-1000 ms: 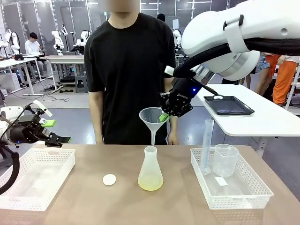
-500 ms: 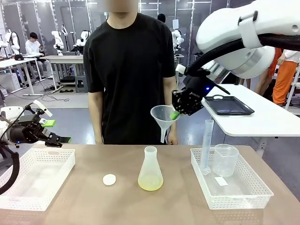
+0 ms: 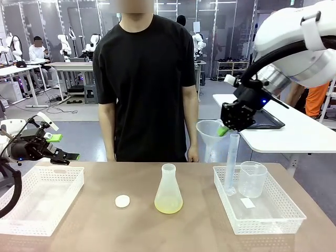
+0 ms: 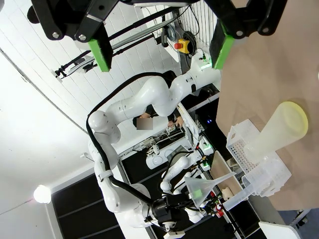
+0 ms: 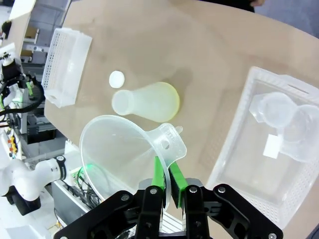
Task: Prepare the solutions needed for the experiment.
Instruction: Once the solution is in the Big flask , pick up the Plastic Funnel and place it back into the right Organizing basket.
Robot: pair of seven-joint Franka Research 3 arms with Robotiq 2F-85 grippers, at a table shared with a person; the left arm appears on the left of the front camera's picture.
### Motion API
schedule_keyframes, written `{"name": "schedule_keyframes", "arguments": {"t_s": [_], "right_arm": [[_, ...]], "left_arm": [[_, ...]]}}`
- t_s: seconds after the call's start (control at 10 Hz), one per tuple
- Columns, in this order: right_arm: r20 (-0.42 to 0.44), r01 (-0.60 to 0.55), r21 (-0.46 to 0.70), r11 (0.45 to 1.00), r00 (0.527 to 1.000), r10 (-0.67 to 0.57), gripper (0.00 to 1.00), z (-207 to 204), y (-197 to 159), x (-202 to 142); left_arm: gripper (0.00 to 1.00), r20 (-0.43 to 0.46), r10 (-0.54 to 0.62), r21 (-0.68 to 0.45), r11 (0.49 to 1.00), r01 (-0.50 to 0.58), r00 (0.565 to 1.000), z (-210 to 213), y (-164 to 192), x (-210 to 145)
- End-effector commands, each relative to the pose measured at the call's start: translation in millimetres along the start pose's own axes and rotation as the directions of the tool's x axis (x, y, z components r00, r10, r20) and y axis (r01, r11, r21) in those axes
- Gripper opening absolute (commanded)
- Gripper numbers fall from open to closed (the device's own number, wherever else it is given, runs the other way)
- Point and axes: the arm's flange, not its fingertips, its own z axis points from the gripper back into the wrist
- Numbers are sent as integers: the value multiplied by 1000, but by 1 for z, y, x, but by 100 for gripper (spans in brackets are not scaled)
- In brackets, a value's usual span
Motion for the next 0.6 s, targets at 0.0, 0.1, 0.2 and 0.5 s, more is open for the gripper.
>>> {"name": "schedule_keyframes", "arguments": {"t_s": [0.0,0.1,0.2,0.5], "right_arm": [[-3,0,23,1000,1000,0,0,9,-28,-13],[11,6,18,1000,1000,-6,0,12,-40,-17],[23,4,-2,1000,1000,-4,0,15,-51,-20],[-10,11,-14,1000,1000,-12,0,19,-75,-33]], "left_arm": [[100,2,-4,-1,1000,4,1000,0,-1,1],[100,2,-4,-1,1000,4,1000,0,-1,1],[100,2,-4,-1,1000,4,1000,0,-1,1],[100,2,-4,-1,1000,4,1000,0,-1,1]]}}
